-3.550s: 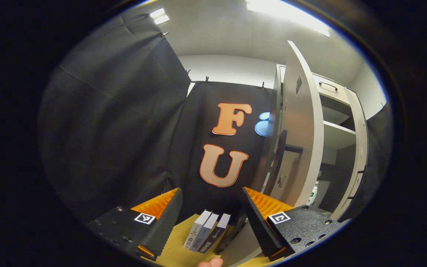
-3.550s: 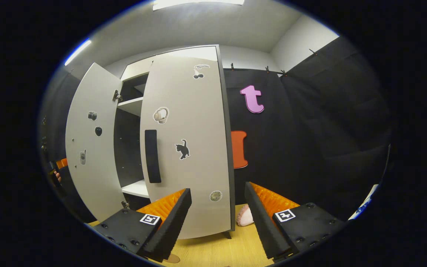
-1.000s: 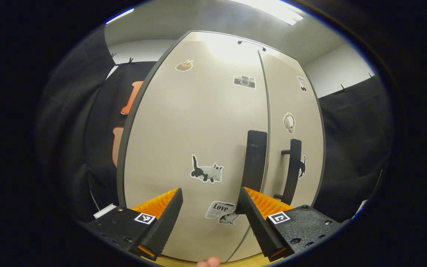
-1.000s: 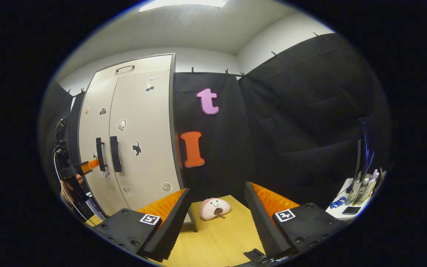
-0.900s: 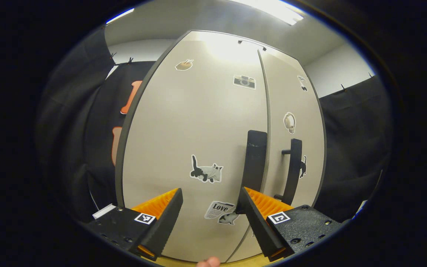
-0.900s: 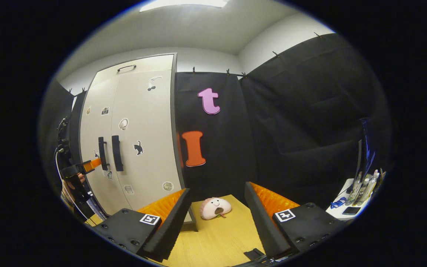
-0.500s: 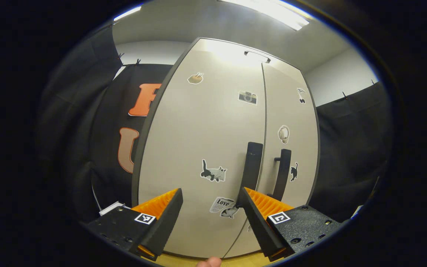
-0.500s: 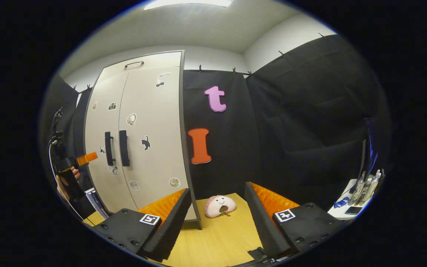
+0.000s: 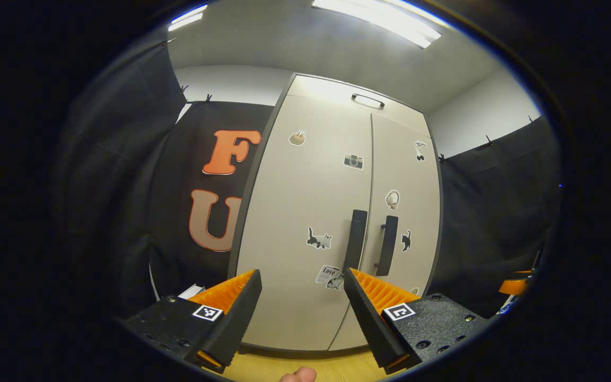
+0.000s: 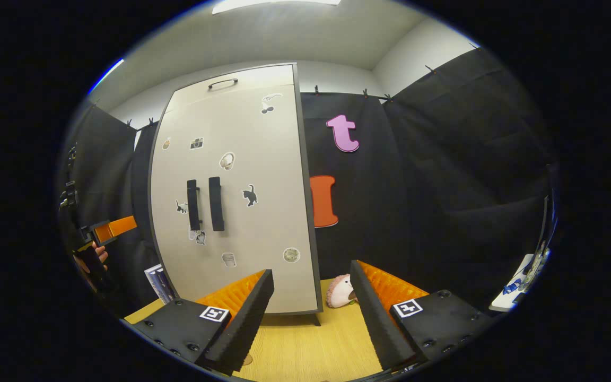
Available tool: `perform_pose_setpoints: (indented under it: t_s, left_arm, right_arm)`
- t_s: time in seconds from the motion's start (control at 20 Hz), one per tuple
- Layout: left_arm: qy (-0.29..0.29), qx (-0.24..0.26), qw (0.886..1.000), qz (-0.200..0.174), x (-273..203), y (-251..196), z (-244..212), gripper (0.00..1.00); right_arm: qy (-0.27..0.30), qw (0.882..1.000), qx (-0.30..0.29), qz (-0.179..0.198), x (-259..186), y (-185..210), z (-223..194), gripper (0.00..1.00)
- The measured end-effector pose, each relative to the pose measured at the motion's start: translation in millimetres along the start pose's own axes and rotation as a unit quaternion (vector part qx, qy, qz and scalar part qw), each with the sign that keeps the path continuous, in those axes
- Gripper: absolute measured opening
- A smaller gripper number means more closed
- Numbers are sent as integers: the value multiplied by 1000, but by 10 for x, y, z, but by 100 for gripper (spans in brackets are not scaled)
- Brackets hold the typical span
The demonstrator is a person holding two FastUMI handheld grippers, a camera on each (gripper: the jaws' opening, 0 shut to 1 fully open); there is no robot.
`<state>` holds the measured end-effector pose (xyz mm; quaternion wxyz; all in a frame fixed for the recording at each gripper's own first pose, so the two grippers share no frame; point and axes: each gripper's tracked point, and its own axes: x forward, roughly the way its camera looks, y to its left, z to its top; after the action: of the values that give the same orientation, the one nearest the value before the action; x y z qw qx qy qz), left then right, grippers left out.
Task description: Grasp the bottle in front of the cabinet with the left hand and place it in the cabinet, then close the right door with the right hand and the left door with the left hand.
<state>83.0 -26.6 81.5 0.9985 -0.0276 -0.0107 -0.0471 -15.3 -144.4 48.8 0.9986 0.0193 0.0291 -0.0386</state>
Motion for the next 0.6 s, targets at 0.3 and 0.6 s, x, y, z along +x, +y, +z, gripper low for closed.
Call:
perform_pose_setpoints:
  t_s: [0.3,0.6]
  left_arm:
    - [-8,10,999,39,-443,196,-30,95]
    - [-1,34,998,57,-723,266,-171,95]
  right_arm:
    - [2,999,3,37,140,367,-132,89]
    - [-9,999,5,36,200,433,-111,96]
